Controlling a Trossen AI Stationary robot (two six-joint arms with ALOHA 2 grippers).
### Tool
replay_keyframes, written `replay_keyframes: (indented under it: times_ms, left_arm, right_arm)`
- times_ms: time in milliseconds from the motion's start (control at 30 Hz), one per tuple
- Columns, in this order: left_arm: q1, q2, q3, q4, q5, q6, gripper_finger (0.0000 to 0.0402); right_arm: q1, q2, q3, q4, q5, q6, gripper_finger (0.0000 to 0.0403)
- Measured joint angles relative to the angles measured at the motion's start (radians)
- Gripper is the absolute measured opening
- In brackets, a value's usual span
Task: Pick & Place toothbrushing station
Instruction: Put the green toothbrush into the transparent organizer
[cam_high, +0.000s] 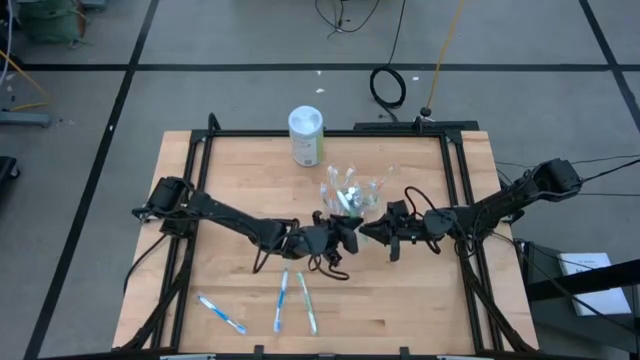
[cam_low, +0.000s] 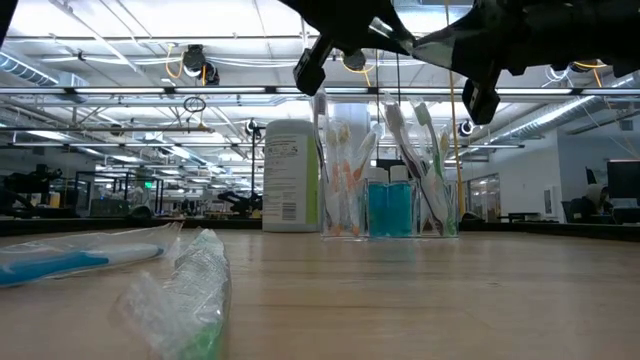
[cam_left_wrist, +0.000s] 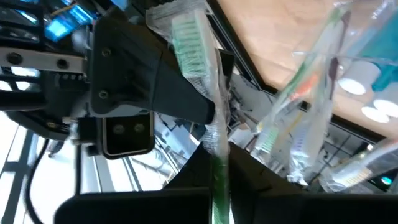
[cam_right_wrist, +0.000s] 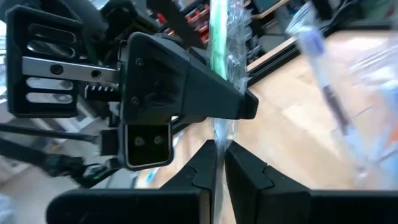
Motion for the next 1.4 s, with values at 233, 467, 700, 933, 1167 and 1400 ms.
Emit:
replay_keyframes:
  times_ms: [233, 467, 700, 933, 1167, 1400]
  left_arm:
    - [-0.005, 0.0, 0.0, -0.062, -0.029, -0.022, 0.0049]
    - [-0.025, 0.0, 0.0, -0.177, -0.032, -0.133, 0.0014]
    - [-0.069, -0.013, 0.0, -0.197, -0.095, -0.382, 0.0027]
    - [-0.06, -0.211, -0.001, -0.26, -0.103, -0.939, 0.0011]
    - [0.102, -0.425, -0.078, -0.202, 0.121, -1.532, 0.0009]
    - [0.163, -0.44, -0.468, 0.473, 0.208, -1.729, 0.0009]
  right_arm:
    - [-0.002, 0.0, 0.0, -0.031, 0.02, -0.03, 0.0018]
    - [-0.002, 0.0, 0.0, -0.038, 0.028, -0.051, 0.004]
    - [-0.002, -0.003, 0.0, -0.032, 0.022, -0.254, 0.0061]
    - [-0.001, -0.003, 0.0, -0.06, 0.022, -0.408, 0.0048]
    - [-0.001, -0.003, 0.0, -0.086, 0.021, -0.422, 0.0045]
    - [-0.001, -0.003, 0.0, -0.089, 0.019, -0.384, 0.0043]
